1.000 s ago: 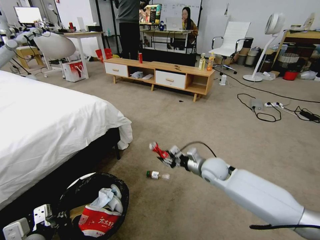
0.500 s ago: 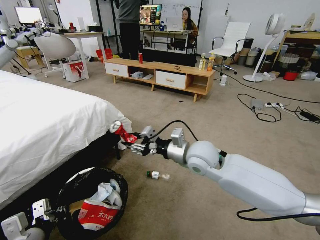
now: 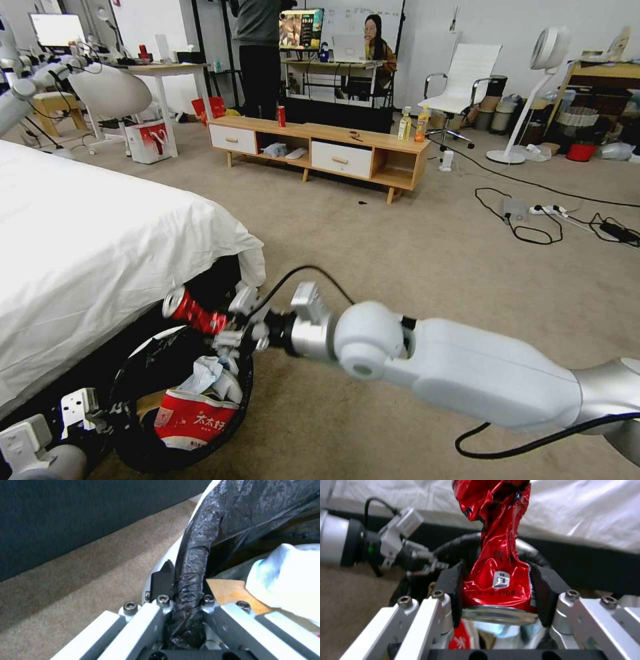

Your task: Pick up the trash bin and place the garbage on the floor into it.

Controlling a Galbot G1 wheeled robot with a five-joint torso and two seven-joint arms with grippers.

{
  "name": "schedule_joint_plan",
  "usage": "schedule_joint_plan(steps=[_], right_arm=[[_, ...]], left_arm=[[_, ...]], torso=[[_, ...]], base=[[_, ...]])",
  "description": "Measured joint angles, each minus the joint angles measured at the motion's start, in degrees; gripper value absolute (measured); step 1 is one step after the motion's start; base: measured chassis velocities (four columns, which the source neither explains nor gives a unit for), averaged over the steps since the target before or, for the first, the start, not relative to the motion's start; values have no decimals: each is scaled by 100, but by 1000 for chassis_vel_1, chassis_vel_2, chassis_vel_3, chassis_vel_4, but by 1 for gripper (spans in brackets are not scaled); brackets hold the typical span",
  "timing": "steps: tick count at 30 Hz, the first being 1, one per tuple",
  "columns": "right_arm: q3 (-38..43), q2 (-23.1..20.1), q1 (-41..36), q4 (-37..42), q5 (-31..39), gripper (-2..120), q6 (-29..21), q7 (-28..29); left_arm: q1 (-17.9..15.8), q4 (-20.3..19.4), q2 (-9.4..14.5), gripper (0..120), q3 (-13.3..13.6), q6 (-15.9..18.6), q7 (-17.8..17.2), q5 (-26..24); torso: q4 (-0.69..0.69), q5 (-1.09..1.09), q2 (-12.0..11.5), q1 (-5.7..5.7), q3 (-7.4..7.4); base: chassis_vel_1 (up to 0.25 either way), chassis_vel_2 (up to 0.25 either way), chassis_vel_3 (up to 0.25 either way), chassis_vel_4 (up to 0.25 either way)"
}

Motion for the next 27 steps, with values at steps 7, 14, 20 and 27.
schedule_joint_plan(steps=[7,14,20,27], right_arm=[[-207,93,-51,-78,128,40,-195,115],[-331,133,-223,-212,81,40,-217,141],[-434,274,-353,-522,-54,40,-194,130],[-472,444,-393,-805,-133,40,-122,84]], left_arm=[[20,-51,-6,1,-16,0,1,-2],[37,-60,-26,1,-19,0,8,-2],[70,-78,-59,1,-12,0,25,12],[106,-98,-81,1,-12,0,37,23]], torso=[[0,0,1,0,0],[0,0,1,0,0],[0,0,1,0,0],[1,0,1,0,0]], base=[[0,0,0,0],[0,0,0,0],[0,0,0,0],[0,0,0,0]])
